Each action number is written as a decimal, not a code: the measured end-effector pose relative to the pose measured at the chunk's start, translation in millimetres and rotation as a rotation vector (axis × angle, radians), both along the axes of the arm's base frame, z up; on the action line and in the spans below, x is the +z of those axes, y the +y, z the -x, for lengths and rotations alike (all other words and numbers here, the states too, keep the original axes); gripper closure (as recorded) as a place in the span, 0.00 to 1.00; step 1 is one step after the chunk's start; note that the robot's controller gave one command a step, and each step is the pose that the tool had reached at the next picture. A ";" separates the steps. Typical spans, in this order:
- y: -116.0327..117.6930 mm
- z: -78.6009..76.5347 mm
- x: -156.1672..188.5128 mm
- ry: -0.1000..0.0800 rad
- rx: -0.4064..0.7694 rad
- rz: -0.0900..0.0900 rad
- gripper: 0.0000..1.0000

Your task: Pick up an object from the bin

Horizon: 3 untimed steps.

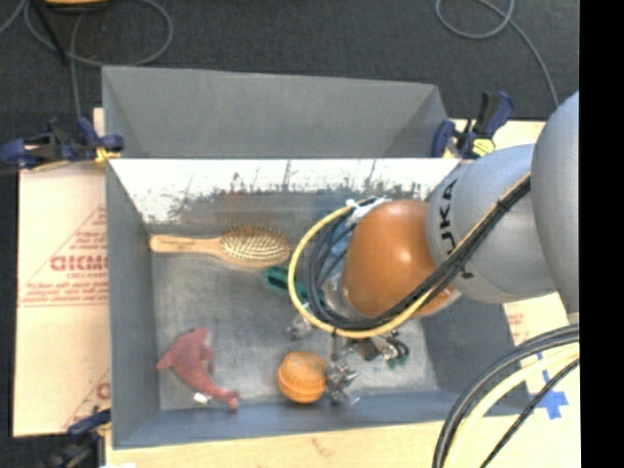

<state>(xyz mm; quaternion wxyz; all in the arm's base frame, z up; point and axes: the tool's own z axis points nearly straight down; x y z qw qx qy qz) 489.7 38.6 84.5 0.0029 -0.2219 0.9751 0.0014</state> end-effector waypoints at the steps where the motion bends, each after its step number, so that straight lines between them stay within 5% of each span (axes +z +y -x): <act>1: 11.3 -9.0 20.8 0.003 -0.087 0.002 0.00; 2: 31.2 0.0 -5.2 -0.016 0.394 0.013 1.00; 3: 31.2 0.0 -5.2 -0.016 0.395 0.013 1.00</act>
Offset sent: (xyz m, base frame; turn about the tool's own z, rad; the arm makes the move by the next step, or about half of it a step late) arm -0.0091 0.0348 -0.0145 -0.3985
